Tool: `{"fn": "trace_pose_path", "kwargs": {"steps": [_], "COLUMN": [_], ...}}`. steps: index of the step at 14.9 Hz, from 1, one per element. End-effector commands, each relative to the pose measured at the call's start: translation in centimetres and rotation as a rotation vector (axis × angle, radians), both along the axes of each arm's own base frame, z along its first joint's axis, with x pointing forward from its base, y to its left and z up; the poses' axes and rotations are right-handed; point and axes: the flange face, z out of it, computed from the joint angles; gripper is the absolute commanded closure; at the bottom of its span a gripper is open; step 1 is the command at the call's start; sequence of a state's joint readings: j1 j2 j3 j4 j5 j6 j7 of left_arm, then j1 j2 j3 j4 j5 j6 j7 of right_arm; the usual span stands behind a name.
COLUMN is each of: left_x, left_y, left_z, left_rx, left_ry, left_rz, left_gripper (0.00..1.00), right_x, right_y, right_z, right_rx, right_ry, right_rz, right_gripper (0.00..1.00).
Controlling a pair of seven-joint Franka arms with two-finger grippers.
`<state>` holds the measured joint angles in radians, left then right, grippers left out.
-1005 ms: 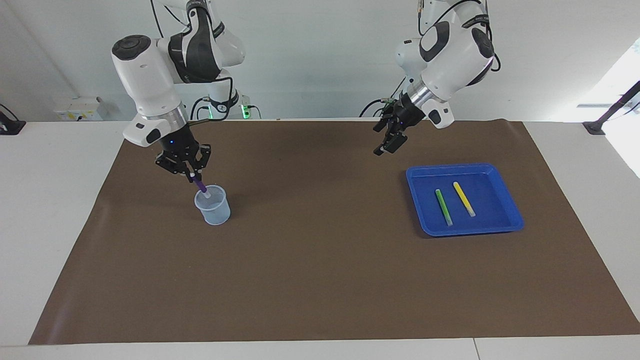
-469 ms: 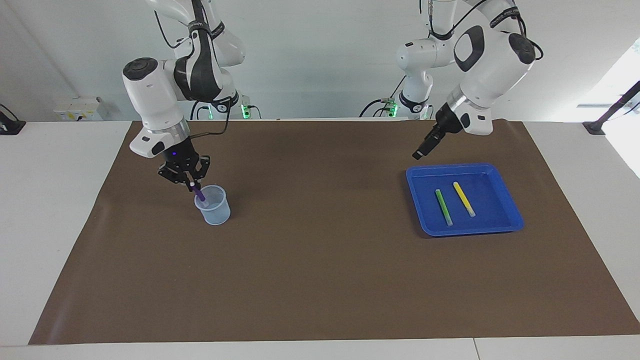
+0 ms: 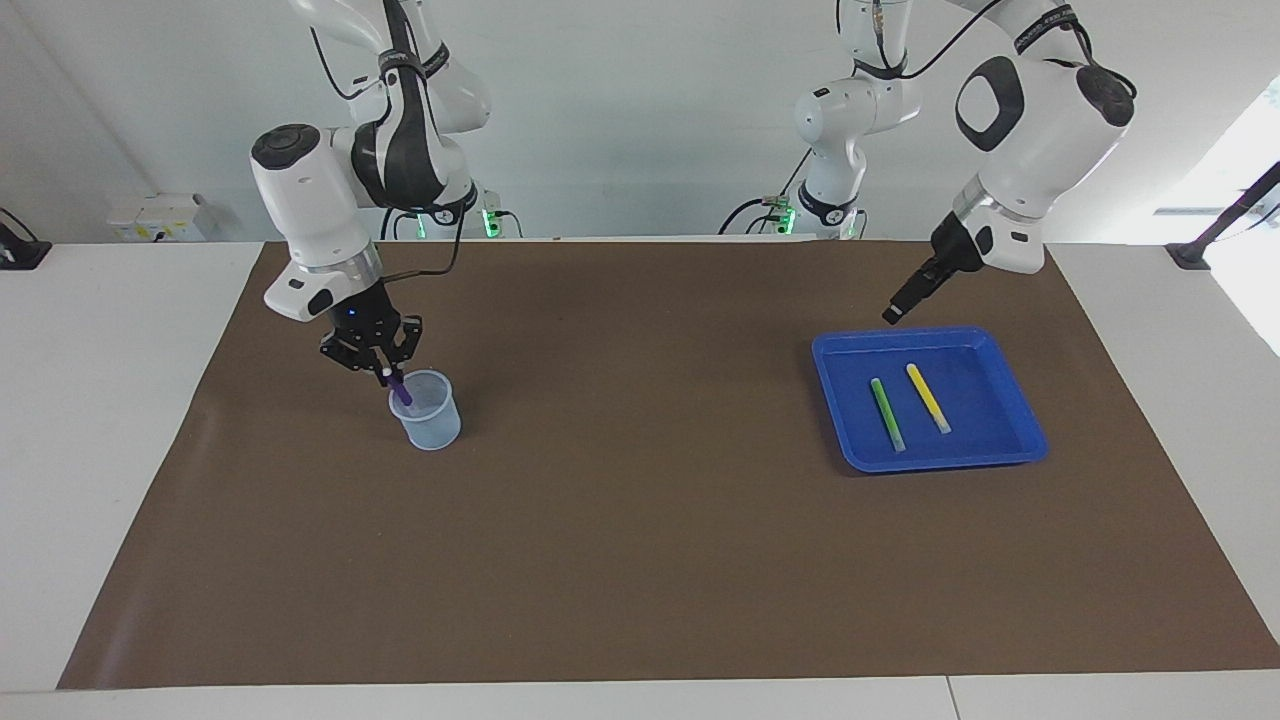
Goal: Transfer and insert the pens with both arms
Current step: 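Carry the pen to the cup with the right gripper while the left gripper withdraws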
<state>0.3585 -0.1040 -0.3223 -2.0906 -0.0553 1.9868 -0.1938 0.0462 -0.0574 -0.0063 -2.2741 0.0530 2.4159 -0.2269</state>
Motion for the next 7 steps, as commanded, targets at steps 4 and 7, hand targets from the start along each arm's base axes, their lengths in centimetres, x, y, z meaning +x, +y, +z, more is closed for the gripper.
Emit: {"fn": "trace_pose_path", "kwargs": {"steps": [4,7], "left_x": [3.0,2.8], "left_y": [0.4,0.3], "left_z": [-7.6,-10.5], "left_rx": [0.09,0.081], "left_ry": [0.002,-0.013], "left_rz": [-0.167,-0.167], "left_gripper": [0.01,0.06], "right_x": [-0.1,0.0], "right_y": [-0.4,-0.4], "right_z": [-0.5,-0.3], "right_rx": [-0.016,-0.014], "right_ry": [-0.006,-0.009], "right_rz": [0.018,0.009], "right_gripper": [0.65,0.17]}}
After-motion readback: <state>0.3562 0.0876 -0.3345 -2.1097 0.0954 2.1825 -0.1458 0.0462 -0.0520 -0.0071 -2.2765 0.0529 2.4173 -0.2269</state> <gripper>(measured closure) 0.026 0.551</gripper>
